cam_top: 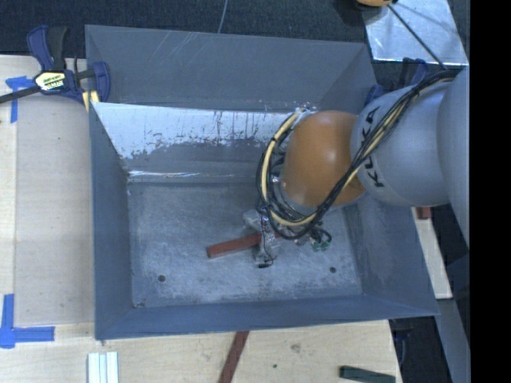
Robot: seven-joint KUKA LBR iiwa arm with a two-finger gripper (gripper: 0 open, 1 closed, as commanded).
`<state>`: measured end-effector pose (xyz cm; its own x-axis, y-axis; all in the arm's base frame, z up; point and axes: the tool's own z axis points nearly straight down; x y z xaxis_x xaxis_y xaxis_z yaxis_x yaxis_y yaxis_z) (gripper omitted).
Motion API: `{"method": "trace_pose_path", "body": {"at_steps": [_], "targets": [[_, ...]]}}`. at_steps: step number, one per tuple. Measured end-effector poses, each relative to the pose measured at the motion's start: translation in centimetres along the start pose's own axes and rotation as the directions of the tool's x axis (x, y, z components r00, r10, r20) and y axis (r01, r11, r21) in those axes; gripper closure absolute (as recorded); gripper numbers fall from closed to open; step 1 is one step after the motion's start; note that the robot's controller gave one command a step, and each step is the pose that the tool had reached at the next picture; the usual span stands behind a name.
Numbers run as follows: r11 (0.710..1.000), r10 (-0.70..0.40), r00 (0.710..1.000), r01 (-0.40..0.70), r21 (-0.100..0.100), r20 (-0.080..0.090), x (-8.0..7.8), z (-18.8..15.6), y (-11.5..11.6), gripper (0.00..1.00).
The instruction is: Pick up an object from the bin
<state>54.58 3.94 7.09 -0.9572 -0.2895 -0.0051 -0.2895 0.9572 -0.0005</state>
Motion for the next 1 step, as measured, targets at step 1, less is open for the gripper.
{"method": "trace_pose_path", "body": {"at_steps": [1], "targets": [[1.000,0.026,1.000,-0.026,0.002,0.004,-1.99,-17.60,-1.54,1.00]]}}
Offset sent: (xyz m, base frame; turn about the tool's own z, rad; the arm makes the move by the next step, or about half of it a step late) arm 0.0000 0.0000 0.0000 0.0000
